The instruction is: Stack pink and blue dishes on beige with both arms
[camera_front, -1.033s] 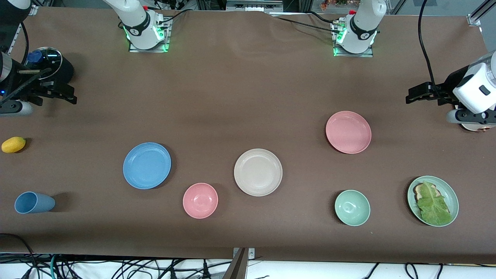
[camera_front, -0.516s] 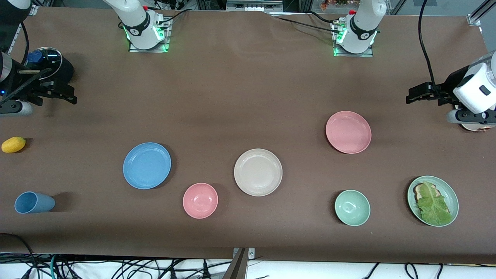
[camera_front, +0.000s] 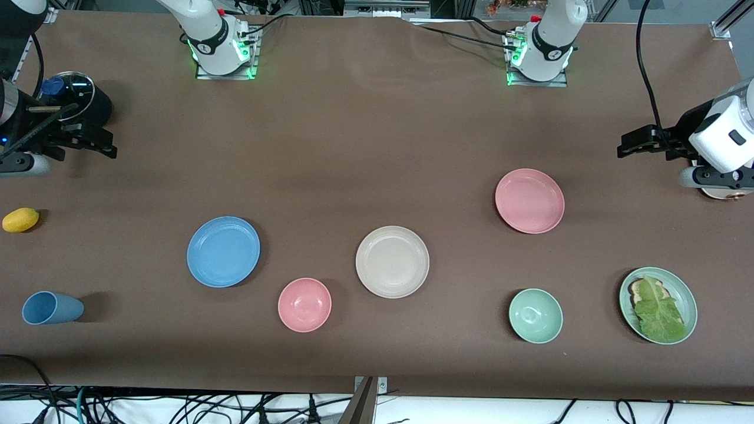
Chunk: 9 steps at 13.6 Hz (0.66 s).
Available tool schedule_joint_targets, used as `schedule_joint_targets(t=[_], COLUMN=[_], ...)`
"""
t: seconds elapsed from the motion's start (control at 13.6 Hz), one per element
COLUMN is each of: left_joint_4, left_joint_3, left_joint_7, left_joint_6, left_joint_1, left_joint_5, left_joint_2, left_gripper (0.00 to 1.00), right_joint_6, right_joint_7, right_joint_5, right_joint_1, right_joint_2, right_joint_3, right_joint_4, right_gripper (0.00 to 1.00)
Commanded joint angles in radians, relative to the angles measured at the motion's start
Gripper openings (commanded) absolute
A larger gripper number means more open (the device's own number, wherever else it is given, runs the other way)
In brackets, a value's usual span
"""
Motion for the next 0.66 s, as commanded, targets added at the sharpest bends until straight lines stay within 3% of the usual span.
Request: schedule_joint_targets(t=[0.0, 0.59], left_joint_4=[0.018, 0.018], left_joint_3=[0.002, 0.002], left_joint_7=[0.026, 0.019], left_joint_6=[-0.007, -0.007], left_joint_1=[0.001, -0.001], left_joint_5=[0.016, 0.022], left_joint_2=[0.008, 0.017], left_gripper=[1.0, 1.0], right_joint_6=[-0.005, -0.006], right_joint_7=[0.011, 0.011], right_joint_5=[-0.003, -0.003], right_joint_1=[-0.004, -0.004], right_joint_2=[0.007, 0.007], right_joint_3=[0.002, 0.002], right_joint_4=[0.02, 0.02], right_gripper=[1.0, 1.0])
